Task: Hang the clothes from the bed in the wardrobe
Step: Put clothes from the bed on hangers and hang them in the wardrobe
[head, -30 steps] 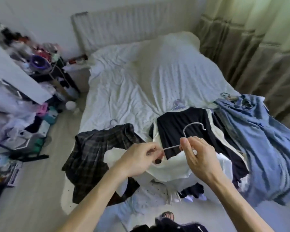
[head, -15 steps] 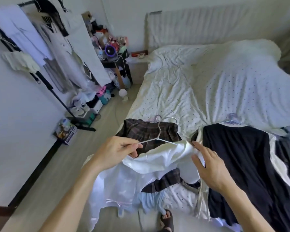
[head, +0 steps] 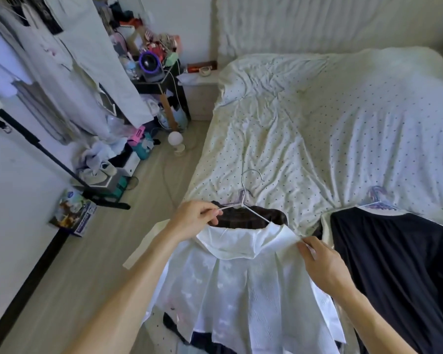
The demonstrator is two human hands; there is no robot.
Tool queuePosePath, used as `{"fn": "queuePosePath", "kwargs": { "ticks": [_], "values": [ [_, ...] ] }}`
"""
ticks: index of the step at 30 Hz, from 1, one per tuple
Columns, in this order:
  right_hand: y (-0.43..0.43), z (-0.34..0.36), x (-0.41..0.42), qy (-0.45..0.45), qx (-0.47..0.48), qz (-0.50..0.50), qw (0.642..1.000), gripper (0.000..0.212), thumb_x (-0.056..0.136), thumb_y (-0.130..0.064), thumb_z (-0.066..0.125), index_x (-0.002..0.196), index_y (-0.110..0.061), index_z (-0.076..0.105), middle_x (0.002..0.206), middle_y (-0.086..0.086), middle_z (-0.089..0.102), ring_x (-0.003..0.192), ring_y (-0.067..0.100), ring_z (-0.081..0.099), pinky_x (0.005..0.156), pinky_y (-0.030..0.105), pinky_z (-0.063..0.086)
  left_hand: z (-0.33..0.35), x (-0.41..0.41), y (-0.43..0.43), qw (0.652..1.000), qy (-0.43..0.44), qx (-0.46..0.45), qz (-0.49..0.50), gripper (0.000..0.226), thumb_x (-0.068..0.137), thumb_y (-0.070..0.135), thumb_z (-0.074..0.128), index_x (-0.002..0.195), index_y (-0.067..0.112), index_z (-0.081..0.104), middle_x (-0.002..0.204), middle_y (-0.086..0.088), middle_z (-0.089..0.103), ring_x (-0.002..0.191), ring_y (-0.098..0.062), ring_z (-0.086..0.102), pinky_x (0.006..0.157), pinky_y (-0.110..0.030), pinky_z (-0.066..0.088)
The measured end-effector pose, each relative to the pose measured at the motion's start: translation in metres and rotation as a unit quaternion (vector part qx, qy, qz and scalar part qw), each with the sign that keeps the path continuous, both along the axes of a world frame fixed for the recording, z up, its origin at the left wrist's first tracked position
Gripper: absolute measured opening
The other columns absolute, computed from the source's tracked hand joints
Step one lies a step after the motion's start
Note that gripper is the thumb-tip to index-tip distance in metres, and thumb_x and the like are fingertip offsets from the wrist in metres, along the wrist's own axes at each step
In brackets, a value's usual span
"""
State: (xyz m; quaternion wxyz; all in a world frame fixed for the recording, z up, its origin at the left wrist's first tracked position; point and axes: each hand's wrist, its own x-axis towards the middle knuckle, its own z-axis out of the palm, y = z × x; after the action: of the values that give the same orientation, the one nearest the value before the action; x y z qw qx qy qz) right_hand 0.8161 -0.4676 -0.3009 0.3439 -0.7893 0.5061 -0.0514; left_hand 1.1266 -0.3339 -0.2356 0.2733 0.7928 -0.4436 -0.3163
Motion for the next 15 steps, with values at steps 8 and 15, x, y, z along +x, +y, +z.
{"fn": "queuePosePath", "kwargs": {
  "ticks": [8,15],
  "values": [
    [-0.12,-0.116,0.132,0.118,0.07,-0.045,0.989,0.03,0.104,-0.038,0.04,0.117,-0.02,0.06,0.107,0.007,0.066,0.098,0.032,0.059,0.076,0.036,0.042,-0.168,0.125,-0.154,0.996,-0.006,0.079,0.028,0.019,0.099,0.032,0.057,0.096,0.025,0.074,0.087,0.004,0.072,0.085,-0.016,0.066,0.067,-0.03,0.047],
    [-0.176,-0.19,0.182,0.167,0.062,-0.081,0.981,0.031,0.103,-0.036,0.041,0.122,-0.024,0.061,0.12,0.01,0.06,0.11,0.032,0.054,0.088,0.041,0.043,-0.299,0.157,-0.202,0.984,-0.118,0.132,0.023,0.021,0.101,0.032,0.051,0.104,0.026,0.071,0.093,0.0,0.072,0.086,-0.027,0.066,0.067,-0.035,0.049]
  ]
}}
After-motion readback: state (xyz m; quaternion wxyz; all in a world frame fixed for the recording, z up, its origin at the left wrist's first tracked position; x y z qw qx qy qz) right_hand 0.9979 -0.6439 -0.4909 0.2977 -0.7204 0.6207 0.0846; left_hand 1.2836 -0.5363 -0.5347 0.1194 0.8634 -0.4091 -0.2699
